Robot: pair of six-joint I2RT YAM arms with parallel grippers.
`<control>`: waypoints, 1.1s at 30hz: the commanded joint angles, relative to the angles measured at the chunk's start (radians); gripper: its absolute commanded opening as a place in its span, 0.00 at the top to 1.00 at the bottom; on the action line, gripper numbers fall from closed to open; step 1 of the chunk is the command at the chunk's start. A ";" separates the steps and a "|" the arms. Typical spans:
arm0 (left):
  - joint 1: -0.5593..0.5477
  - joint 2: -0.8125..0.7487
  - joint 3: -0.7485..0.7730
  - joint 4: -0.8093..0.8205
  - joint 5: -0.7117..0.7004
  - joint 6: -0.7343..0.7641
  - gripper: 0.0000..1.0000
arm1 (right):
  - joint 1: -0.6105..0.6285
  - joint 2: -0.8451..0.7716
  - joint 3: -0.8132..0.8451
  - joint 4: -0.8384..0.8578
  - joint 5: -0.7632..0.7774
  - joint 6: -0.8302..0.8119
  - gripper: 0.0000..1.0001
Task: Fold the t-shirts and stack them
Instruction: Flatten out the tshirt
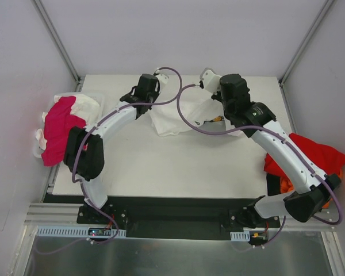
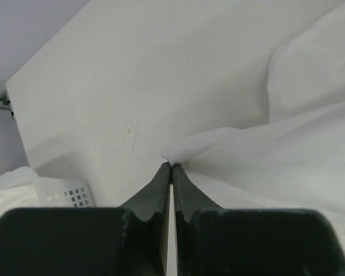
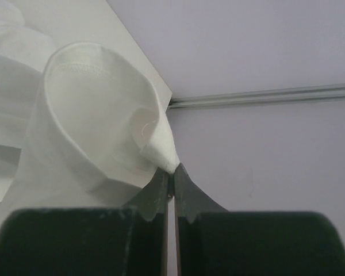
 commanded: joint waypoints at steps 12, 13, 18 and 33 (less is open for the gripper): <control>-0.017 0.267 0.169 0.018 -0.001 -0.013 0.51 | -0.034 0.175 -0.009 0.063 -0.018 0.018 0.99; -0.017 0.260 0.164 0.018 0.013 -0.018 0.43 | -0.033 0.176 -0.011 0.063 -0.018 0.020 0.99; -0.033 0.158 0.106 0.018 0.105 -0.042 0.12 | -0.034 0.185 -0.026 0.059 -0.020 0.031 0.99; -0.151 -0.069 -0.219 0.018 0.257 -0.059 0.10 | -0.044 0.156 -0.089 0.062 -0.024 0.063 0.99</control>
